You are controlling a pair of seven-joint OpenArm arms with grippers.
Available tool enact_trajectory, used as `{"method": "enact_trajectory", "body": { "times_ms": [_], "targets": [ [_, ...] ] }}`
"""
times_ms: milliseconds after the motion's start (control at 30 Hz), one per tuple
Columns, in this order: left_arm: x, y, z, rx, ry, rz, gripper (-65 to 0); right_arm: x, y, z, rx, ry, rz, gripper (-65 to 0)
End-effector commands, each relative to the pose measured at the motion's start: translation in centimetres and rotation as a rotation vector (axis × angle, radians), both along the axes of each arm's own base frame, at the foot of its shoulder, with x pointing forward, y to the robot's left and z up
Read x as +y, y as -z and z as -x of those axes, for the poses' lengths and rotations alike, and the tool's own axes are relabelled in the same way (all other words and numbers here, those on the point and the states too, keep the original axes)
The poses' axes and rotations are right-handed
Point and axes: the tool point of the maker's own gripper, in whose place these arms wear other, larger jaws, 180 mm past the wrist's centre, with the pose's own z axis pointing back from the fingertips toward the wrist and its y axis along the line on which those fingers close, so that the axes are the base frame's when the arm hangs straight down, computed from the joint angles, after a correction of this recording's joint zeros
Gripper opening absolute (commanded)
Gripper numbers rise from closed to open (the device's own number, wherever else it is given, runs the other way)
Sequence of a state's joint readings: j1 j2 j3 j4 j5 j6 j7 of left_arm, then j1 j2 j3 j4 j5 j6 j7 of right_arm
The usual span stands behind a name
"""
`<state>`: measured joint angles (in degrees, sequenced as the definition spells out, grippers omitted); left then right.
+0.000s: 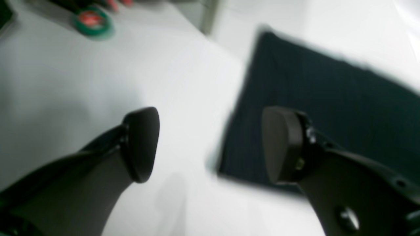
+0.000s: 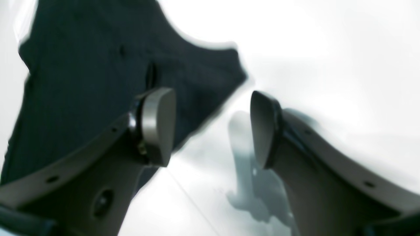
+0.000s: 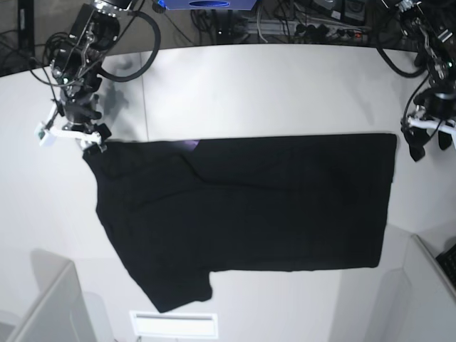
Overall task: Fold the T-shirt properly
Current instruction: 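Open both grippers and raise them off the fold, then grasp the folded edge with both grippers and drag the shirt toward the arms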
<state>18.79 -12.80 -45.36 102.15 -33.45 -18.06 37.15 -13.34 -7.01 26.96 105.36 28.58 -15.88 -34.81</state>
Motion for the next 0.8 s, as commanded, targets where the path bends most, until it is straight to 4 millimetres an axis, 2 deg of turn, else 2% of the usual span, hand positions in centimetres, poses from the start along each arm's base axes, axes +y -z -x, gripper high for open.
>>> {"method": "enact_trajectory", "body": {
  "times_ms": [0,67,200,300,467,533,767],
  "targets": [
    [0.5,-1.0,0.2,-0.025,0.02,-0.033,-18.6,-0.3,-0.5,-0.7,-0.031,0.004,0.013,-29.1],
    [0.9,0.2,1.7,0.007,0.035,-0.025,-18.8,0.1,0.7,-0.8,-0.019,0.009,-0.034,-29.1],
    [2.7,3.0,4.7,0.036,-0.06,0.043,-18.8,0.6,2.5,-1.0,-0.01,0.009,-0.138,-29.1],
    [2.9,4.4,5.6,0.064,-0.083,0.073,-18.9,0.8,3.3,-1.6,-0.004,0.014,-0.181,-29.1],
    [3.0,5.8,6.2,0.086,-0.102,0.107,-18.9,1.3,4.9,-1.9,0.03,0.018,-0.213,-29.1],
    [3.2,6.4,6.3,0.093,-0.117,0.126,-18.9,1.1,4.9,-2.3,0.03,0.017,-0.213,-29.1],
    [2.8,8.2,4.4,0.078,-0.134,0.203,-18.9,0.5,5.2,-2.9,0.037,0.016,-0.207,-29.3]
  ]
}}
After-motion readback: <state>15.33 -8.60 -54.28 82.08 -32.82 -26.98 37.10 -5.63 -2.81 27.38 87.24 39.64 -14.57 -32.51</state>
